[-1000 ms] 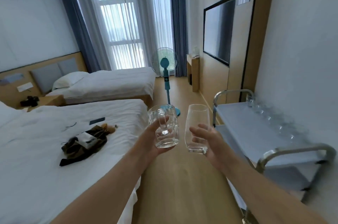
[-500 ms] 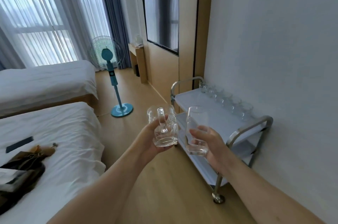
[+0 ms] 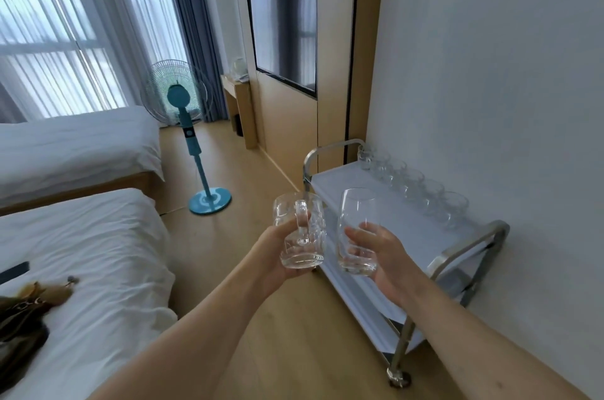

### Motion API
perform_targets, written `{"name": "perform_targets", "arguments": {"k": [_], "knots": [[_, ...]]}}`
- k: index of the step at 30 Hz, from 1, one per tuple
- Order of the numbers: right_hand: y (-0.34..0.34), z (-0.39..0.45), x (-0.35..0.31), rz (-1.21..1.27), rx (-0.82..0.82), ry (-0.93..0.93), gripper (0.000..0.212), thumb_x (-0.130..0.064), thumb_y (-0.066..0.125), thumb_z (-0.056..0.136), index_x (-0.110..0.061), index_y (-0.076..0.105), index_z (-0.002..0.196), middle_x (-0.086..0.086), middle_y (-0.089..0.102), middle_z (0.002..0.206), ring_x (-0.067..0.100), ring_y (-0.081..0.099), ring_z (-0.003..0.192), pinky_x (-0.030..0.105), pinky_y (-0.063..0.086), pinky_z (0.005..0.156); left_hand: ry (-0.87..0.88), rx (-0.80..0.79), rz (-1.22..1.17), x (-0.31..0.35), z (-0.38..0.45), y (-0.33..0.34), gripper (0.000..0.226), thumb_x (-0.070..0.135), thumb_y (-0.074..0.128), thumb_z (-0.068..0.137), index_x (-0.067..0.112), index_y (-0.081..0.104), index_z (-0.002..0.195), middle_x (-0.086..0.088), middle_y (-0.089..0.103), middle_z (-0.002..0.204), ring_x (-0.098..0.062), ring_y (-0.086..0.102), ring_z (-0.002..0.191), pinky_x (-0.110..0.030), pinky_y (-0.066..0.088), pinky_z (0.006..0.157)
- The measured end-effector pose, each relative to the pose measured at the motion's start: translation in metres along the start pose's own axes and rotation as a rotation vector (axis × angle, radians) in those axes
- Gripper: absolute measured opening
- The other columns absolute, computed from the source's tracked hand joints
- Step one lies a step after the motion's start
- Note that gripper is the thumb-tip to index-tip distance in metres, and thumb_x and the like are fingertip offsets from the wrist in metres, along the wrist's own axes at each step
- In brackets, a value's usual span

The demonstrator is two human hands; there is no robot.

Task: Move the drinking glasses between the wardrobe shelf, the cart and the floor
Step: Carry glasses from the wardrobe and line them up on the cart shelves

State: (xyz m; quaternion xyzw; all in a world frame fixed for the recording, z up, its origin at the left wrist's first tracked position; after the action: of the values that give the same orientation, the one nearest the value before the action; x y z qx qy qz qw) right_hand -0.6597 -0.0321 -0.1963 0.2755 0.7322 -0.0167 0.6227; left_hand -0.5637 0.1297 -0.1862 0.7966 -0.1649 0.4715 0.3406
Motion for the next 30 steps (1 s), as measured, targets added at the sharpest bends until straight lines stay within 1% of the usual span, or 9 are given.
{"name": "perform_targets", "arguments": {"k": [4,7,9,14,17,19,22,27,30], "knots": [[0.006,0.058,-0.009,0.015,-0.062,0.005,0.062,-0.028,0.084,0.078,-0.014,0.045,0.125,0.018,0.055,0.104,0.028,0.057,0.085,0.039,0.054,0.070,-0.017,0.076,-0.022,0.018,0.041,-0.017,0.045,0.042,0.090,0.058,0.025,0.082,0.098,-0.010,0.076,0.105,-0.026,0.075,0.087,-0.045,0.059,0.084],[0.004,0.105,-0.016,0.035,-0.068,0.009,0.068,-0.025,0.083,0.079,-0.008,0.047,0.134,0.019,0.056,0.103,0.028,0.057,0.085,0.042,0.054,0.074,-0.005,0.139,0.027,0.037,0.077,-0.030,0.078,0.045,0.097,0.044,0.018,0.073,0.113,-0.012,0.076,0.105,-0.028,0.074,0.087,-0.048,0.058,0.090],[0.002,0.129,-0.017,0.048,-0.079,0.016,0.065,-0.023,0.082,0.080,-0.008,0.047,0.133,0.017,0.056,0.101,0.028,0.056,0.086,0.044,0.053,0.077,0.000,0.146,0.034,0.046,0.099,-0.035,0.087,0.046,0.099,0.033,0.018,0.071,0.111,-0.012,0.075,0.101,-0.027,0.074,0.086,-0.048,0.057,0.091],[-0.013,0.183,-0.013,0.045,-0.060,0.054,0.056,-0.024,0.081,0.081,-0.012,0.046,0.123,0.016,0.056,0.101,0.032,0.055,0.094,0.049,0.051,0.084,-0.034,0.163,-0.007,0.052,0.152,-0.049,0.074,0.044,0.087,0.059,0.012,0.068,0.123,-0.011,0.075,0.105,-0.026,0.073,0.087,-0.046,0.057,0.091],[-0.024,0.208,-0.010,0.048,-0.043,0.080,0.055,-0.024,0.082,0.080,-0.012,0.046,0.121,0.015,0.057,0.094,0.031,0.058,0.088,0.049,0.053,0.082,-0.086,0.164,-0.022,0.047,0.180,-0.052,0.066,0.044,0.081,0.066,0.014,0.068,0.122,-0.010,0.075,0.104,-0.025,0.073,0.085,-0.042,0.058,0.084],[-0.029,0.222,-0.008,0.034,-0.024,0.090,0.056,-0.026,0.083,0.079,-0.014,0.046,0.119,0.013,0.059,0.092,0.029,0.060,0.087,0.050,0.055,0.084,-0.103,0.163,-0.022,0.045,0.196,-0.055,0.060,0.045,0.081,0.068,0.015,0.068,0.119,-0.009,0.074,0.103,-0.025,0.073,0.084,-0.041,0.059,0.080],[-0.039,0.246,-0.005,0.026,0.013,0.097,0.059,-0.030,0.086,0.077,-0.017,0.047,0.120,0.014,0.059,0.106,0.034,0.061,0.101,0.055,0.056,0.092,-0.133,0.133,-0.014,0.049,0.227,-0.060,0.058,0.046,0.082,0.067,0.018,0.070,0.116,-0.007,0.074,0.103,-0.025,0.073,0.084,-0.042,0.060,0.080],[-0.045,0.278,-0.001,0.064,0.108,0.104,0.063,-0.030,0.086,0.077,-0.014,0.047,0.124,0.027,0.058,0.123,0.044,0.060,0.119,0.055,0.058,0.088,-0.187,0.013,0.020,0.053,0.281,-0.068,0.047,0.047,0.085,0.067,0.017,0.076,0.103,-0.008,0.073,0.100,-0.024,0.072,0.081,-0.041,0.058,0.078],[-0.044,0.296,-0.002,0.076,0.178,0.108,0.064,-0.029,0.086,0.076,-0.011,0.047,0.125,0.025,0.057,0.117,0.042,0.066,0.105,0.053,0.060,0.083,-0.211,-0.046,0.046,0.061,0.315,-0.078,0.043,0.047,0.086,0.069,0.019,0.077,0.102,-0.007,0.072,0.103,-0.024,0.070,0.084,-0.045,0.055,0.088]]}}
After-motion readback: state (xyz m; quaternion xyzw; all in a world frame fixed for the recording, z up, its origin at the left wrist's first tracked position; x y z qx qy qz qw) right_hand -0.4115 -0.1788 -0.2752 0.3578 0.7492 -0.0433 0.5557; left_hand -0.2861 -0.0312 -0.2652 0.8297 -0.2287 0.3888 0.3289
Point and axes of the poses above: each hand's wrist, its own z-axis towards the middle knuckle, its own y-axis out of the palm, x = y × z, the point moved 7 cm from there along z, towards the middle knuckle
